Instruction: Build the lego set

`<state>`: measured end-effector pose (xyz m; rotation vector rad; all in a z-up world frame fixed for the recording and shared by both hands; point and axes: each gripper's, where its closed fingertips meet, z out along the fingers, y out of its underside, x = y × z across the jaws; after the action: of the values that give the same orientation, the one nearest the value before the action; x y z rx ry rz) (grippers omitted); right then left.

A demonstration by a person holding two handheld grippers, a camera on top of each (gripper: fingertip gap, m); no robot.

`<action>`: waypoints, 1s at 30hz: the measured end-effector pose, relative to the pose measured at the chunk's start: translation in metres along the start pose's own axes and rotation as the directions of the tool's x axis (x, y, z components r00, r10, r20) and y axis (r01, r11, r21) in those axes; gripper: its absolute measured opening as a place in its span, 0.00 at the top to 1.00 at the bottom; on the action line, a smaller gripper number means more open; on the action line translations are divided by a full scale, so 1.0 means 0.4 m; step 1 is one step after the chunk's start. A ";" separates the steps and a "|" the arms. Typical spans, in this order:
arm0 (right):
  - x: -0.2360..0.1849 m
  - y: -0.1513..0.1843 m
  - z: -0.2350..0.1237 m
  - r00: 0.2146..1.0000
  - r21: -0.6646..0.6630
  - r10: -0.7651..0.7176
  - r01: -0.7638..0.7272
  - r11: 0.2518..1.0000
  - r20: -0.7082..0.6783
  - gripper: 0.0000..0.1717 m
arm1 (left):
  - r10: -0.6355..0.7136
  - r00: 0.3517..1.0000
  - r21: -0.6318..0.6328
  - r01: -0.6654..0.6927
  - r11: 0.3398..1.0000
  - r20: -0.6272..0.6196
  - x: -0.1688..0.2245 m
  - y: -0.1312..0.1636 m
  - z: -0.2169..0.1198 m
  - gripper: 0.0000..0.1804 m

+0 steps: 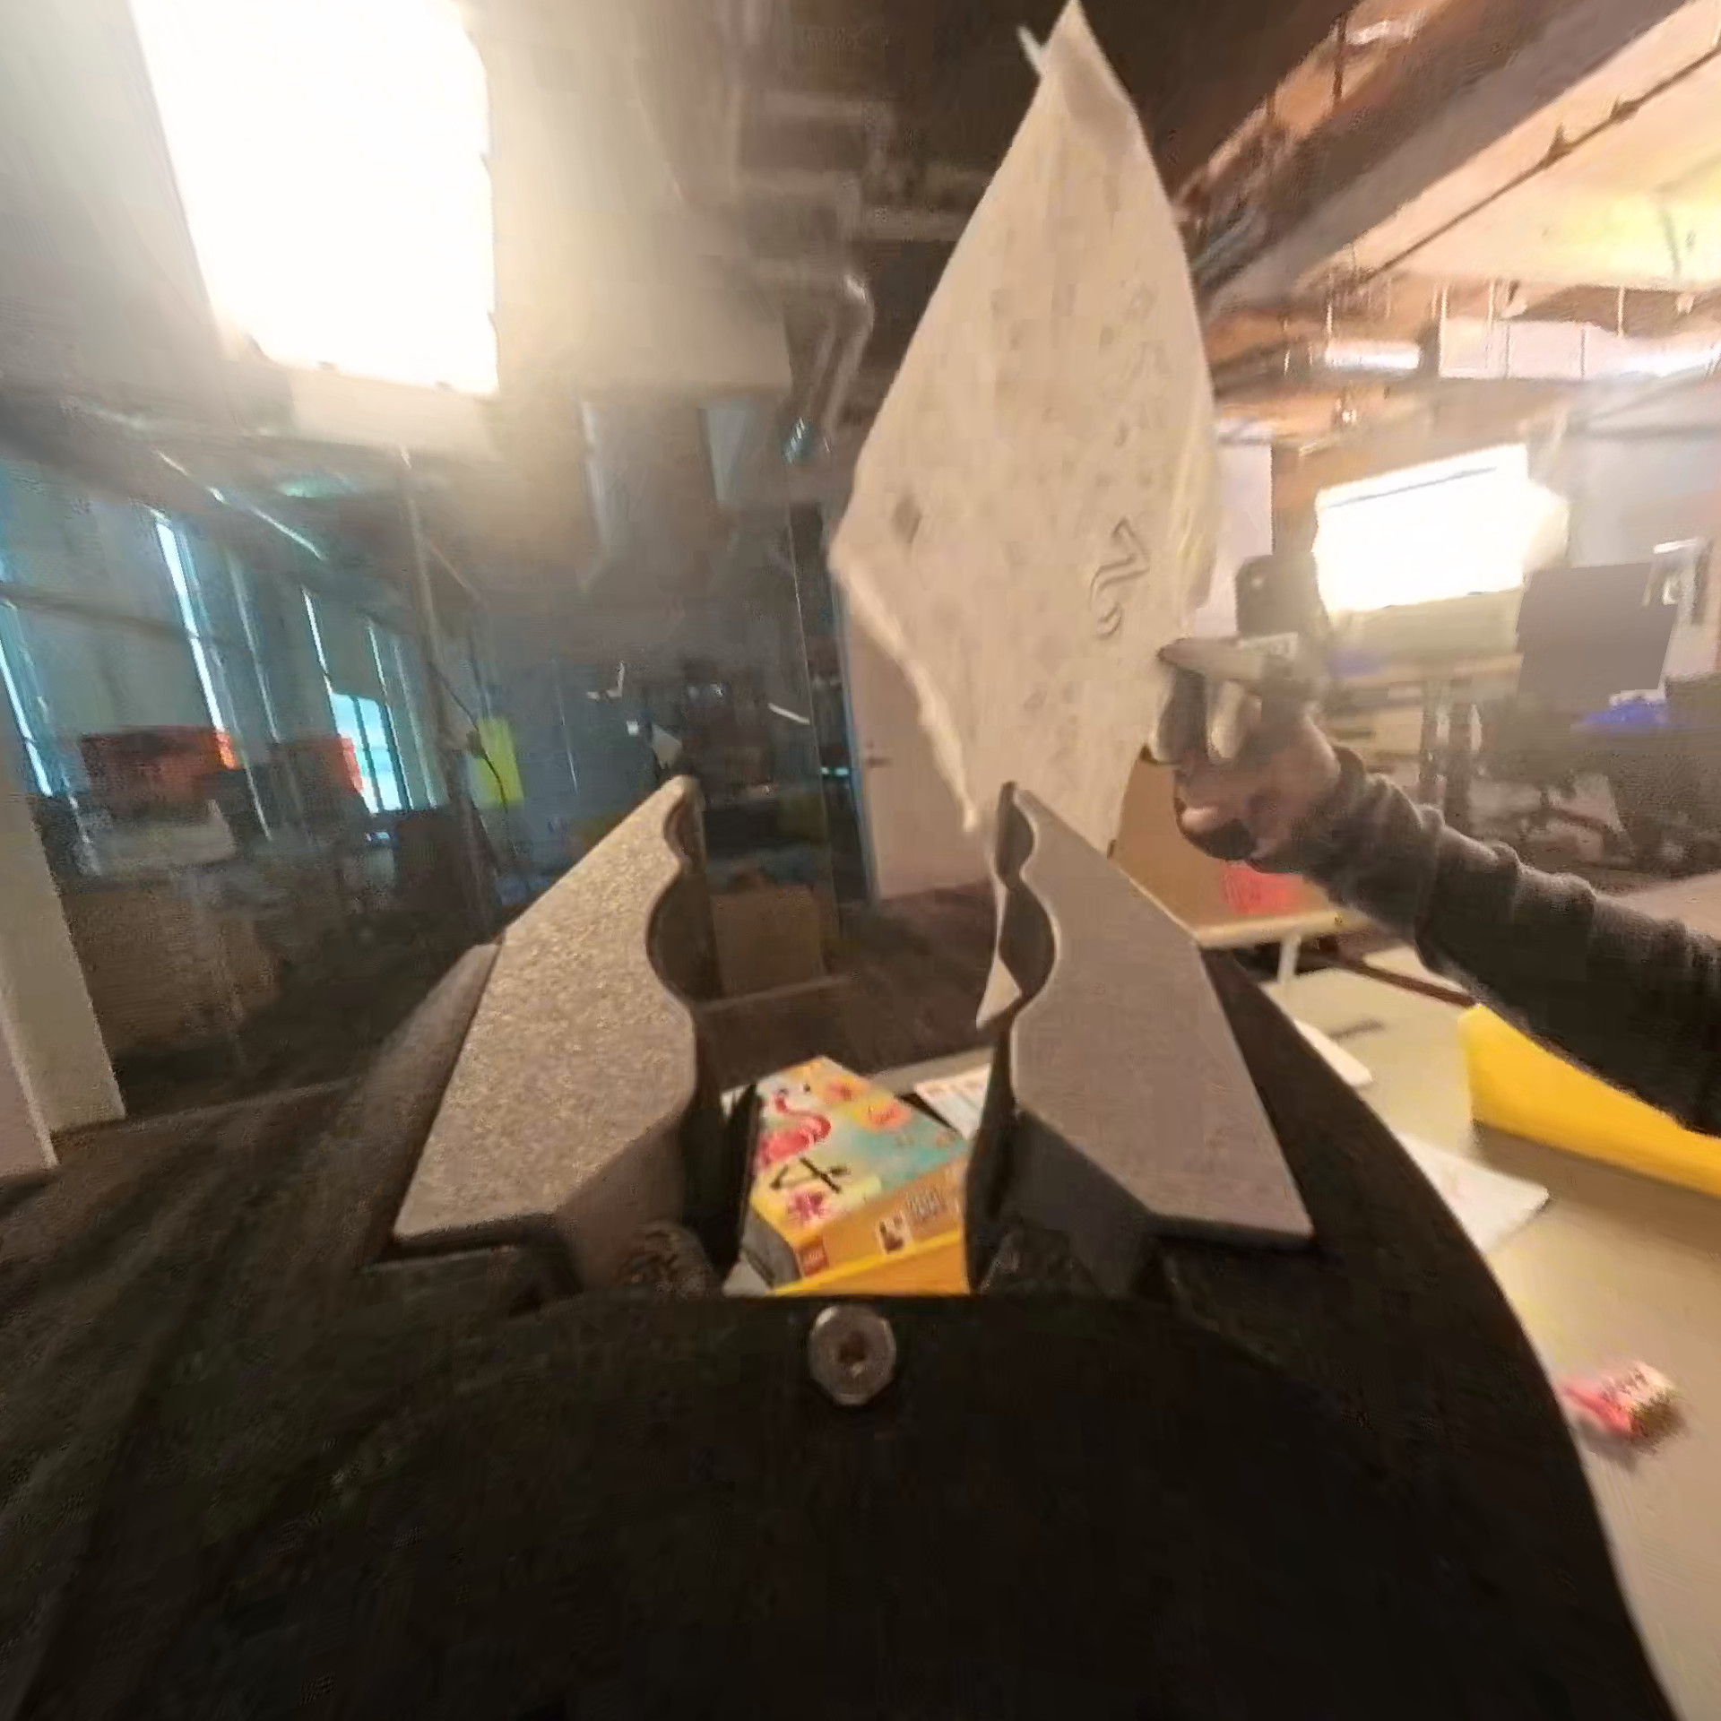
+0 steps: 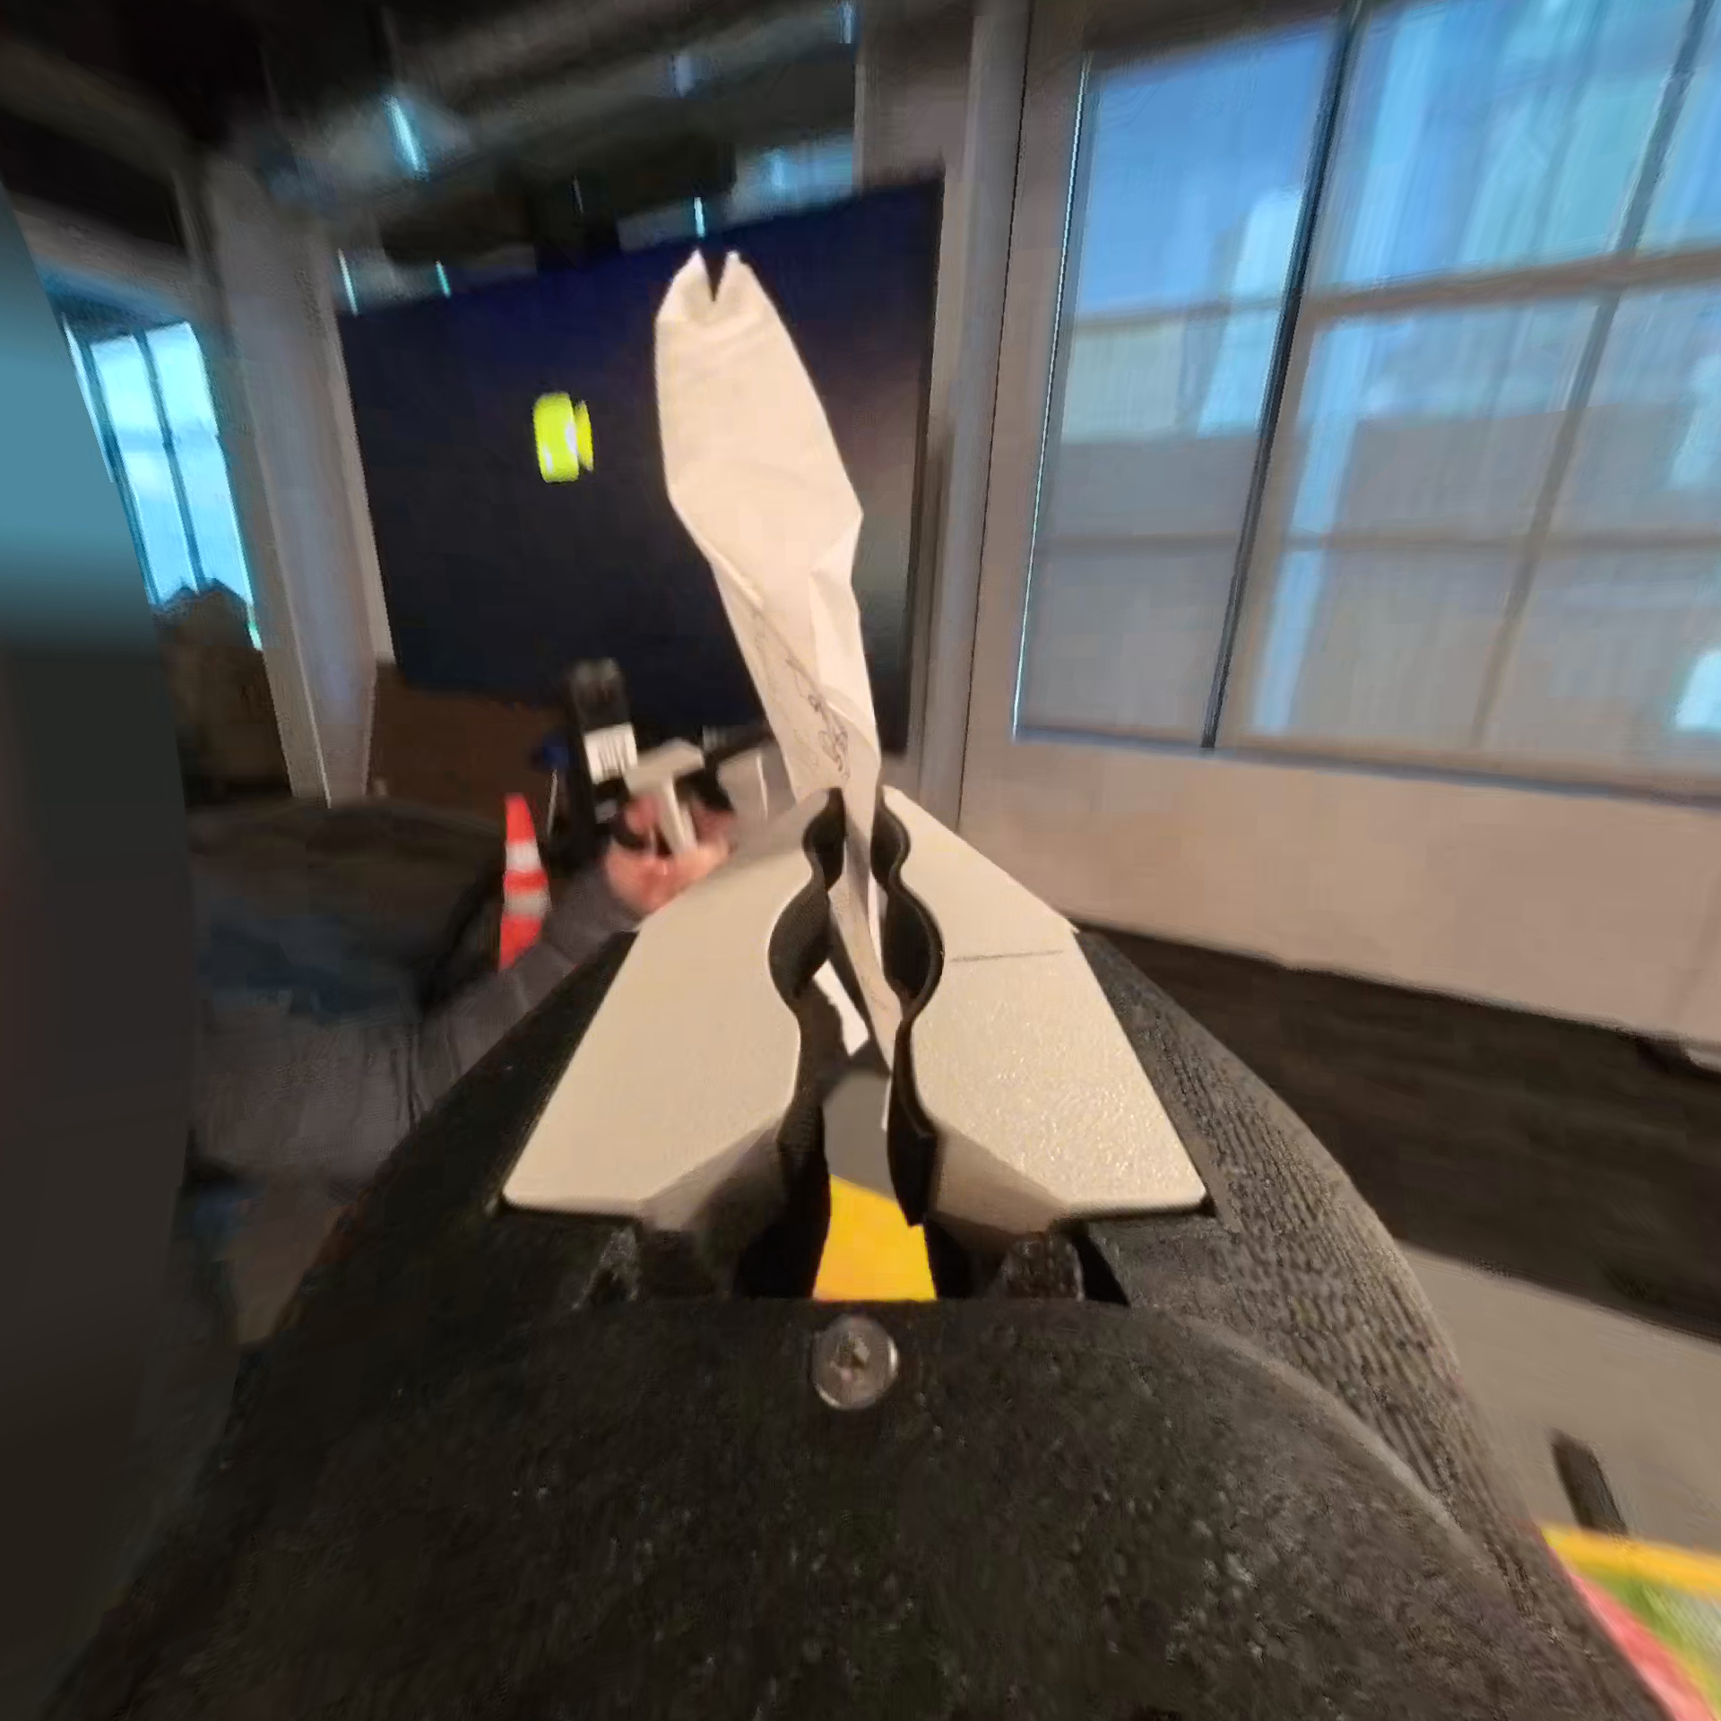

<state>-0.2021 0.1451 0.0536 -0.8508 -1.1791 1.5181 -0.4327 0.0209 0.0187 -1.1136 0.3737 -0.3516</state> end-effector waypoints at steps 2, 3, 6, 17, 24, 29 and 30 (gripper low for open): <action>-0.018 -0.082 -0.013 1.000 0.141 0.001 0.000 0.990 -0.003 0.98 | 0.005 1.000 0.054 -0.006 0.999 0.014 0.006 -0.032 -0.001 0.68; -0.028 -0.118 -0.020 1.000 0.208 0.001 0.000 0.978 -0.001 0.98 | 0.008 1.000 0.079 -0.009 0.997 0.017 0.015 -0.040 -0.001 0.70; -0.059 -0.195 -0.042 1.000 0.360 -0.006 -0.002 0.933 0.023 0.98 | 0.032 0.999 0.108 -0.034 0.994 0.021 0.049 -0.037 0.005 0.73; -0.145 -0.199 -0.127 0.999 0.411 -0.035 0.041 0.911 -0.023 0.98 | 0.053 0.989 0.117 -0.036 0.992 -0.141 0.251 -0.021 0.133 0.71; -0.352 -0.054 -0.533 0.738 0.059 -0.218 0.329 0.943 -0.639 0.98 | -0.081 0.980 0.009 0.084 0.996 -0.183 0.412 0.148 0.135 0.70; -0.625 0.020 -0.925 0.113 -0.345 -0.388 0.284 0.895 -0.915 0.99 | -0.103 0.973 -0.073 0.089 0.993 -0.209 0.493 0.274 0.115 0.70; -0.681 0.038 -0.994 -0.018 -0.420 -0.427 0.216 0.881 -0.904 0.98 | -0.112 0.973 -0.082 0.097 0.992 -0.201 0.500 0.293 0.113 0.71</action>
<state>0.2317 -0.0145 -0.0837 -1.2788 -0.2880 0.1006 -0.2248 0.0129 -0.0934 -1.1738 0.5140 -0.5525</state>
